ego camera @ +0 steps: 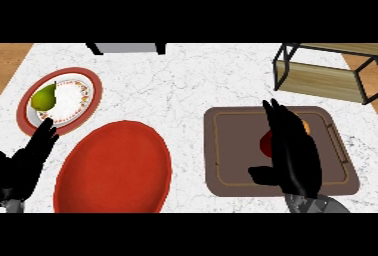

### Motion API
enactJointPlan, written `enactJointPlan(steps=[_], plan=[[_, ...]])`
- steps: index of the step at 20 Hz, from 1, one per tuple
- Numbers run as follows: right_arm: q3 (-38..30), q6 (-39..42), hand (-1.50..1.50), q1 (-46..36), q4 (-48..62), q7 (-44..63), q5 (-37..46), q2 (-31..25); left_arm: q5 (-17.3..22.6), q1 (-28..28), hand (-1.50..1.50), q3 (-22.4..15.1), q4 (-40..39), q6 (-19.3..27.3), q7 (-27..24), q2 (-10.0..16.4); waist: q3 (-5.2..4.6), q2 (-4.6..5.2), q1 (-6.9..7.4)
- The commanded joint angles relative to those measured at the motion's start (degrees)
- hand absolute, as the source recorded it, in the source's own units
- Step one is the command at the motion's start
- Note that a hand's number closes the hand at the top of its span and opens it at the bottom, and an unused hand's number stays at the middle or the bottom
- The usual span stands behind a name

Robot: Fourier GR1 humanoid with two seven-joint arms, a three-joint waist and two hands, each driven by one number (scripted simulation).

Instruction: Pick the can from the tray and place it in the tiered shelf

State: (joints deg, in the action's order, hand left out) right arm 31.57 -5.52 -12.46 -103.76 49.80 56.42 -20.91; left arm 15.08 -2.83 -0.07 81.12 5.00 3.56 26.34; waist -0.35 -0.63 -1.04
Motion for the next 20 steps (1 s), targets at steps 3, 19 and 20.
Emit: enactJointPlan(steps=[3, 19, 20], plan=[[5.2, 25.2, -1.50, -1.7, -3.7, 12.1, -1.0, -1.9, 0.3, 0.3, 0.00, 0.9, -0.6, -1.1, -1.2, 0.4, 0.02, 0.21, 0.80], [-3.3, 40.4, -1.50, -7.5, 4.3, 10.1, -1.2, 2.5, -2.9, 3.2, 0.00, 0.7, -2.7, -0.7, -0.1, -3.0, 0.32, 0.64, 1.01], [-5.4, 41.2, -1.50, -8.0, 4.9, 8.1, -1.8, 1.3, -1.8, 1.8, 0.00, 1.8, -1.7, -2.8, -0.5, -1.8, 0.33, 0.61, 1.17]])
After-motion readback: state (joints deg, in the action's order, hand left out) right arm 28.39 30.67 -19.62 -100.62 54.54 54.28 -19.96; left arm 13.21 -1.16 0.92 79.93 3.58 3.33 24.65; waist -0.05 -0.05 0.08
